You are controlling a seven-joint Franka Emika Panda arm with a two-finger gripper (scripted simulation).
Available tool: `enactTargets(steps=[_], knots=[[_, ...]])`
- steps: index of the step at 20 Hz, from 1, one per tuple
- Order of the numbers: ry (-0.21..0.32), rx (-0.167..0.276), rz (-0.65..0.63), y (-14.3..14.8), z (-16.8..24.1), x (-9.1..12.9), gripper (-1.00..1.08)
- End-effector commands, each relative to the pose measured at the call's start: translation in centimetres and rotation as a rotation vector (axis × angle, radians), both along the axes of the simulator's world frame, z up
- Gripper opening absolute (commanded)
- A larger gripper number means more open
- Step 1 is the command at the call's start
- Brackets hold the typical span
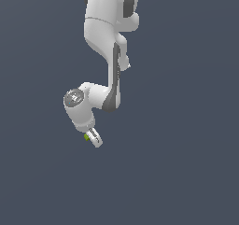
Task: Pick up the object and move it to a goal position.
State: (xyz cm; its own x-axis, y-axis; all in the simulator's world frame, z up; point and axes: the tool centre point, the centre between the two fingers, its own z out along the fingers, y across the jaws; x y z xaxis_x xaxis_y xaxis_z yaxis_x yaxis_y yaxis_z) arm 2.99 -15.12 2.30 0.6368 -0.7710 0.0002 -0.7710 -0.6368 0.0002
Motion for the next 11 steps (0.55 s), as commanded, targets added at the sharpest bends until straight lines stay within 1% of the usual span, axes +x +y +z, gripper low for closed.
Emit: enactTargets(steps=[1,6,11], knots=[[0.000,0.000,0.001,-0.7,0.1,0.8,-1.00],[0.000,0.000,0.001,-1.6,0.2,1.6,-1.00],[0.000,0.000,0.001,-1.8,0.2,1.9,-1.00]])
